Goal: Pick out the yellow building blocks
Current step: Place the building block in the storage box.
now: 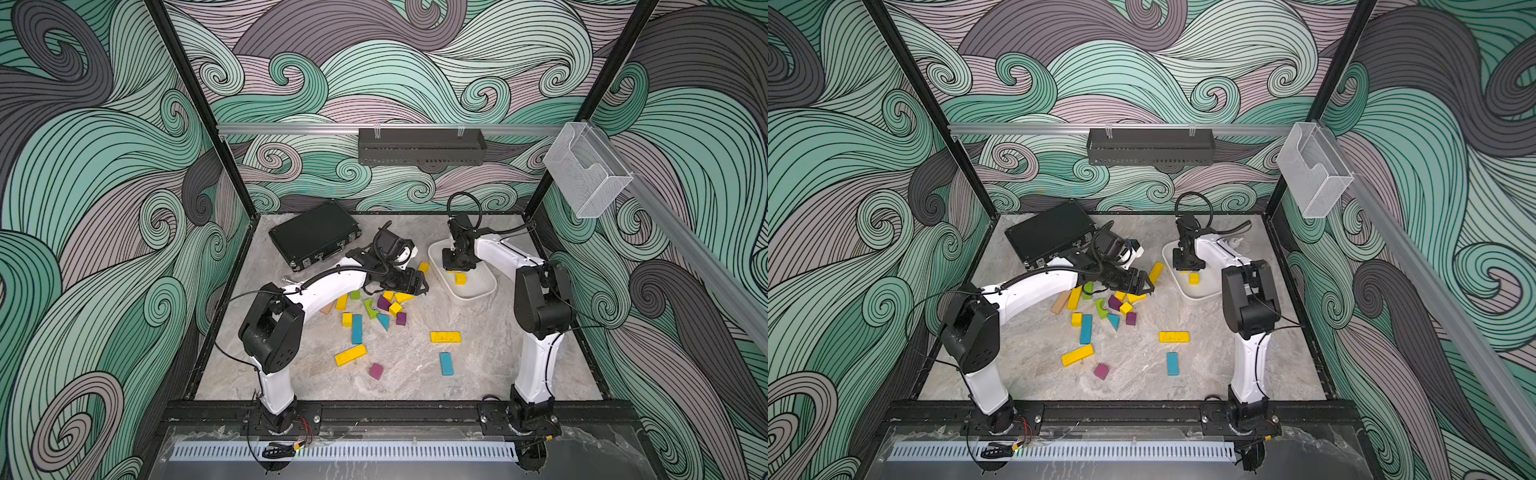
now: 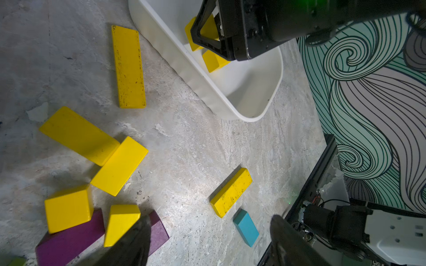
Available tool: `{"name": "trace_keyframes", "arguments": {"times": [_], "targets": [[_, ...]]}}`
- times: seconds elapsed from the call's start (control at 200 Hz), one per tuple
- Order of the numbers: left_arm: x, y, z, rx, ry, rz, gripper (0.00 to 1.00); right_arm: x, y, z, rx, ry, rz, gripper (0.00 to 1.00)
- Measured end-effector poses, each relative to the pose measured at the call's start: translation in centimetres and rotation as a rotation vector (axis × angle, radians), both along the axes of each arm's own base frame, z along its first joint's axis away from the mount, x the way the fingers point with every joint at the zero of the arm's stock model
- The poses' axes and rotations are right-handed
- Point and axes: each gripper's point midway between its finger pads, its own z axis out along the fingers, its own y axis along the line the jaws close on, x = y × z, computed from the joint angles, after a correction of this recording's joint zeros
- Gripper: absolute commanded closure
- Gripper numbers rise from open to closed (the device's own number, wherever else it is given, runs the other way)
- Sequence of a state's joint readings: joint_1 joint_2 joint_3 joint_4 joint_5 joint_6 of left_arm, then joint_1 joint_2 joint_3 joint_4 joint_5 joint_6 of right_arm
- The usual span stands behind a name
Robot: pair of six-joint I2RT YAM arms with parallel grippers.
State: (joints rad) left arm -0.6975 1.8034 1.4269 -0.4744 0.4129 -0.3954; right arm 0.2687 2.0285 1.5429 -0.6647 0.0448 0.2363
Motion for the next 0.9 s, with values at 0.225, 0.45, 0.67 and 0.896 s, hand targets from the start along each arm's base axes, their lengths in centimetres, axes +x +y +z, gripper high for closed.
{"name": "trace_keyframes", "arguments": {"times": [0.225,0.45,0.67,0.896], "targets": [[0.0,0.0,-0.1,0.002,0.004,-0.001,0.2,-0.1,0.0,-0.6,-0.008,0.013,0.01,0.52],[0.0,0.0,-0.3,0.005,0.008,-0.001,0.2,0.1,0.0,-0.4,-0.008,0.007,0.013,0.51],[-0.1,0.0,-0.3,0.005,0.009,-0.002,0.2,0.5,0.1,0.7,-0.002,-0.016,0.015,0.51],[-0.1,0.0,-0.4,0.006,0.008,-0.003,0.2,0.4,0.0,4.5,0.012,-0.084,0.013,0.48]]}}
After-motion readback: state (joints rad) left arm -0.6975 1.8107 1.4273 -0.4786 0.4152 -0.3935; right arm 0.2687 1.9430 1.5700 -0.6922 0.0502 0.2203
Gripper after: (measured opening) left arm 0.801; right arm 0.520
